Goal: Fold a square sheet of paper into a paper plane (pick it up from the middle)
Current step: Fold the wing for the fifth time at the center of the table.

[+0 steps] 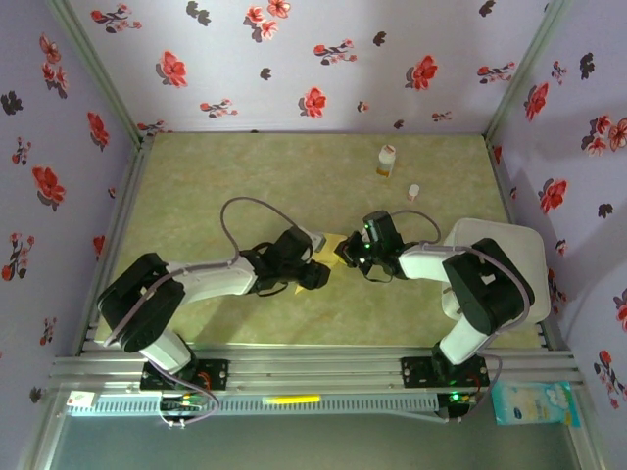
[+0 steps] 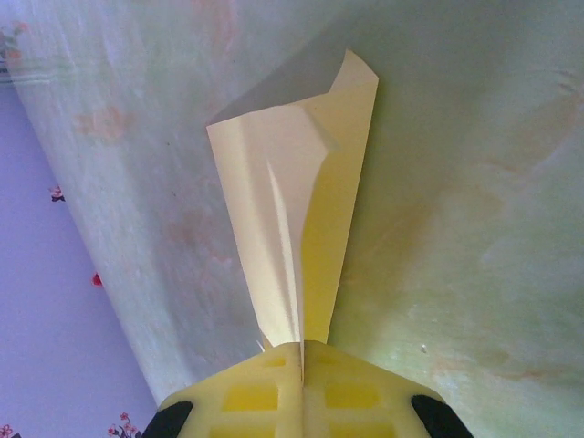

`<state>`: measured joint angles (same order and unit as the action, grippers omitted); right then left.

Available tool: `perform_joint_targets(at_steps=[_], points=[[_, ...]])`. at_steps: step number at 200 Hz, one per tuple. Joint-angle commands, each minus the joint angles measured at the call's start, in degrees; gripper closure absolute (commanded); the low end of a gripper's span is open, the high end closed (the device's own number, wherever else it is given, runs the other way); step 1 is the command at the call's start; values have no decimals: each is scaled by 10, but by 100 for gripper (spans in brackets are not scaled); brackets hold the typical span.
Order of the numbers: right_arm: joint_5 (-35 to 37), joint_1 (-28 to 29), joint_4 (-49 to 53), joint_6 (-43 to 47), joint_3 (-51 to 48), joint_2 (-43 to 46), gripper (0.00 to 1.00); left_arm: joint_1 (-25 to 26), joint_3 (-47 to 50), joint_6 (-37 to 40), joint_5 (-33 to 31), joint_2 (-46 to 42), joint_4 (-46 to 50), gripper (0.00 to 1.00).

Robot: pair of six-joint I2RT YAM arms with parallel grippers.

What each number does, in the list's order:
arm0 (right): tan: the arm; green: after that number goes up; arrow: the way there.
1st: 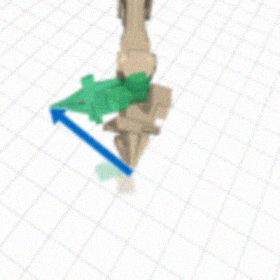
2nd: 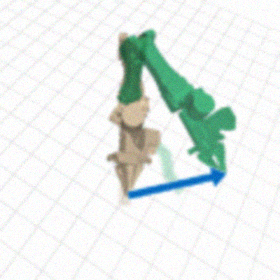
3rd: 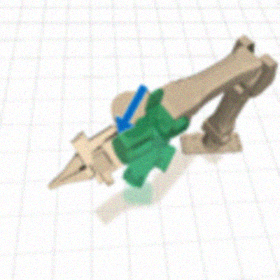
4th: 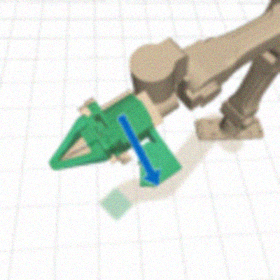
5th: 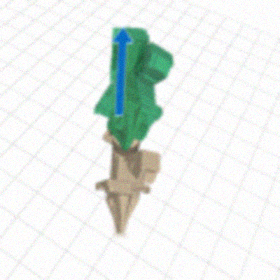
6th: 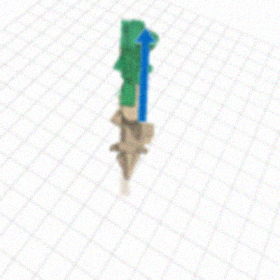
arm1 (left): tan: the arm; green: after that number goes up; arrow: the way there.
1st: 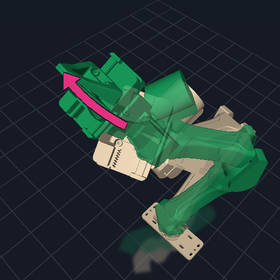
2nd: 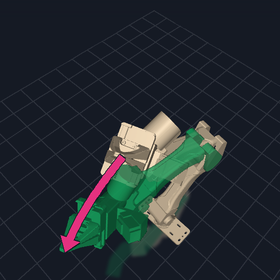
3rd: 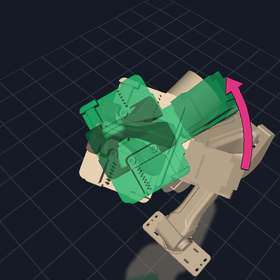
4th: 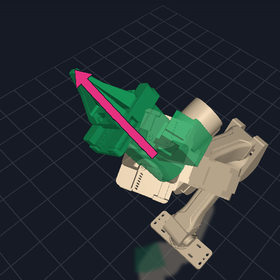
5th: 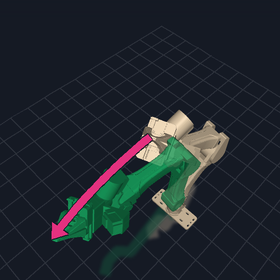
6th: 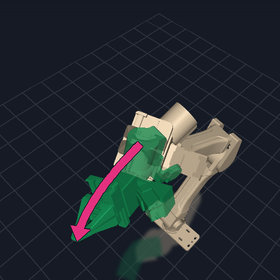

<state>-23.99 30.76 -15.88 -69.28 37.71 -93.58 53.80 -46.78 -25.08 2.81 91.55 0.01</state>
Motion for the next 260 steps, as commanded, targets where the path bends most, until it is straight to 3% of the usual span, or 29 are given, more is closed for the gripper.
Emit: perform_joint_targets(at_steps=[1, 73, 130, 260], points=[[2, 4, -8, -13, 1, 14, 100, 21, -22, 58, -90, 26, 44, 50], [-3, 5, 2, -13, 7, 19, 100, 76, -74, 107, -225, 83, 81, 49], [-4, 6, 0, -17, 7, 21, 100, 103, -97, 126, -302, 115, 107, 56], [-2, 6, 2, -15, 5, 23, 98, 104, -85, 122, -315, 114, 96, 88]])
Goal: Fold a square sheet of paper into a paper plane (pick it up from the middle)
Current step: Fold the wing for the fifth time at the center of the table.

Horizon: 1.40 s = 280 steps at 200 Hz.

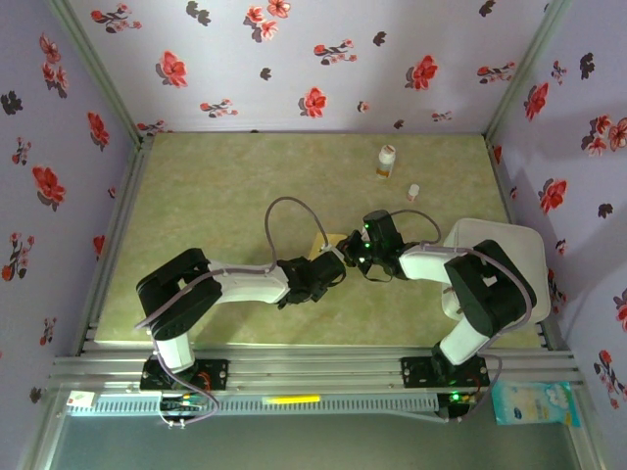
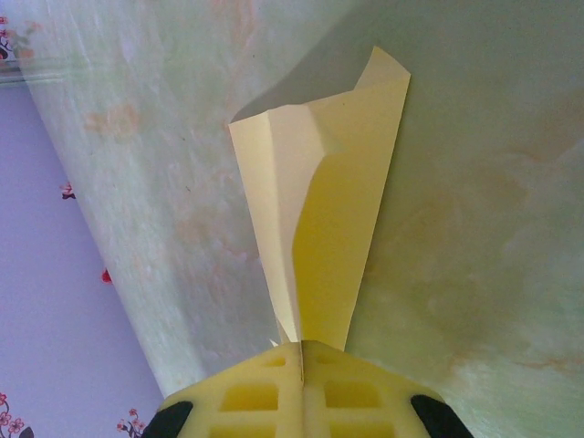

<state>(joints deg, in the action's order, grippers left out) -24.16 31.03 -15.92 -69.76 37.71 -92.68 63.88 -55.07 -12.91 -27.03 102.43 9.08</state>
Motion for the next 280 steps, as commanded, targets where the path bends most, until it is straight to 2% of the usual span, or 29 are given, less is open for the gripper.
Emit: perform_joint_targets(at_steps=[1, 46, 91, 113, 167, 208, 280], points=[[0, 4, 3, -10, 5, 14, 98, 4, -2, 1, -17, 5, 6, 89], [5, 3, 8, -7, 6, 15, 92, 3, 0, -22, -14, 10, 4, 91], [5, 3, 12, -1, 4, 12, 98, 4, 4, -44, 5, -6, -9, 81], [7, 3, 12, -1, 4, 12, 99, 4, 13, -42, 4, -21, -28, 80], [10, 3, 12, -1, 4, 10, 100, 4, 25, -41, 10, -24, -36, 81], [12, 3, 12, -3, 3, 10, 100, 4, 33, -40, 11, -31, -47, 86], [13, 3, 11, -3, 2, 8, 99, 3, 40, -43, 19, -40, -59, 86]])
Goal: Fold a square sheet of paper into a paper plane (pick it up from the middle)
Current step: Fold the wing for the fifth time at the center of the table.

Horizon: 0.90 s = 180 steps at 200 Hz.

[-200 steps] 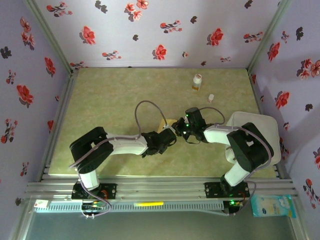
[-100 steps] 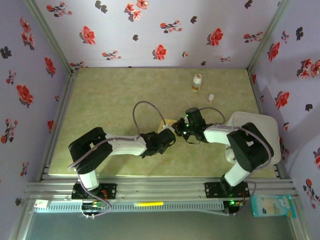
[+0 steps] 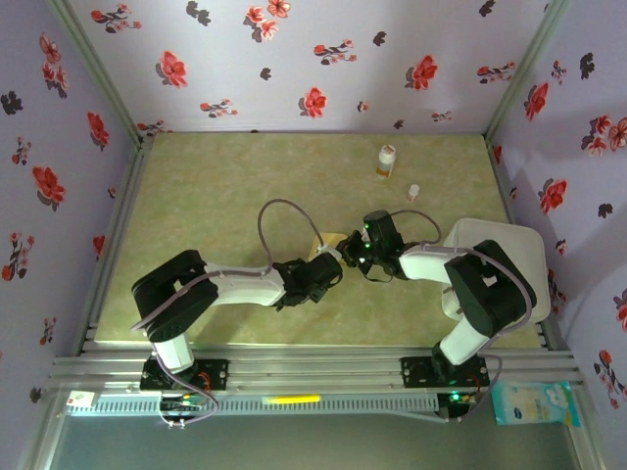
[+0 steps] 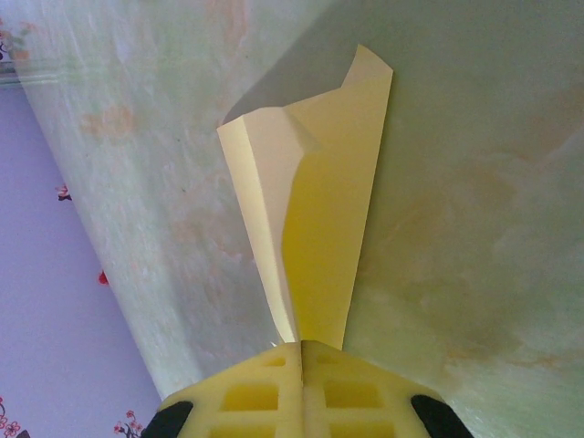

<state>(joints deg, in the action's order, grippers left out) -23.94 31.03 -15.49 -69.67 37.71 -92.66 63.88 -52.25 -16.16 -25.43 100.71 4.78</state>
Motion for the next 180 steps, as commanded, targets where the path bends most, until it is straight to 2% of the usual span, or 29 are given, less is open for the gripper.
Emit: perform_joint_targets(at_steps=[1, 80, 116, 127, 151, 180], points=[[11, 3, 7, -4, 2, 8, 99, 3, 12, -11, 3, -23, -16, 86], [9, 3, 5, -4, 0, 9, 99, 4, 14, -6, 1, -13, -6, 96], [10, 2, 12, 2, 1, 20, 94, 4, 12, -5, 1, -7, -5, 100], [17, 0, 27, 12, 2, 29, 92, 3, 11, -9, 1, -4, -2, 100], [57, -8, 102, 52, 10, 63, 79, 0, 12, -19, 8, -3, -1, 100], [105, -21, 172, 89, 5, 116, 69, -12, 21, -24, 52, -14, -15, 100]])
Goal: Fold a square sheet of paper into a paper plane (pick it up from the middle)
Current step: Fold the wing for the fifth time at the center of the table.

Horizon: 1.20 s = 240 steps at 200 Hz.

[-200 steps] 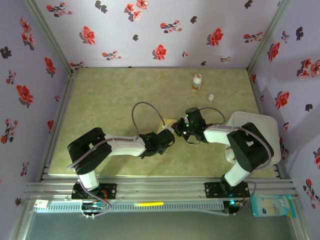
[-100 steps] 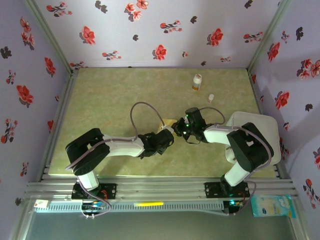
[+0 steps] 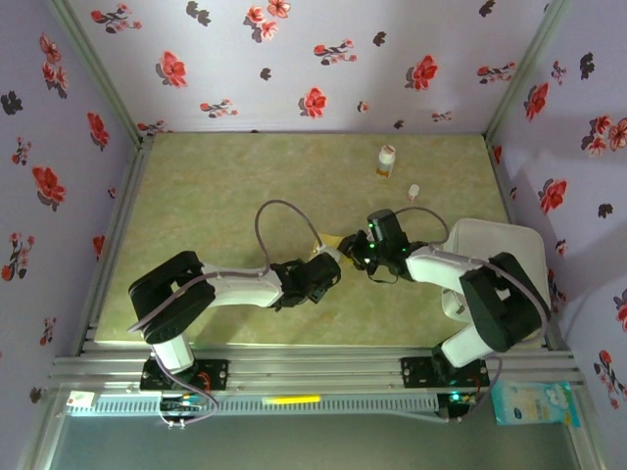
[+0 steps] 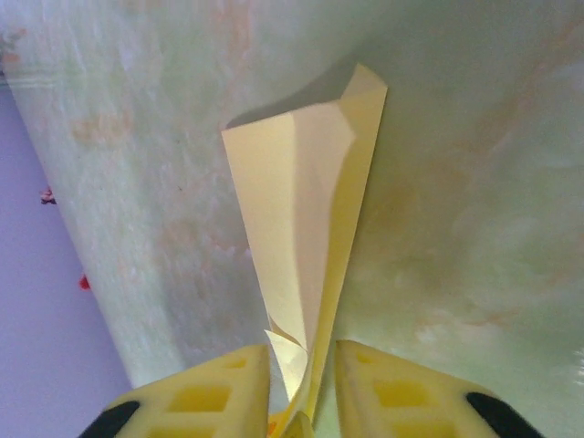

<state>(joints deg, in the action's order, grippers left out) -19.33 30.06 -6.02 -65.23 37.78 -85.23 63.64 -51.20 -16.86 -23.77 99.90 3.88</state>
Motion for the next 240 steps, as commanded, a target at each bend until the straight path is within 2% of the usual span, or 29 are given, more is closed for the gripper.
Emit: perform_joint_targets(at_steps=[1, 57, 153, 240], points=[[60, -12, 79, 46, 3, 43, 69, -10, 10, -17, 37, -7, -6, 100], [90, -26, 104, 61, -27, 117, 64, -56, 21, -35, 162, -23, -38, 100], [63, -26, 37, 46, -66, 126, 63, -133, 35, -72, 385, -8, -94, 100], [17, -25, -31, 38, -79, 97, 63, -170, 42, -108, 489, 27, -152, 100]])
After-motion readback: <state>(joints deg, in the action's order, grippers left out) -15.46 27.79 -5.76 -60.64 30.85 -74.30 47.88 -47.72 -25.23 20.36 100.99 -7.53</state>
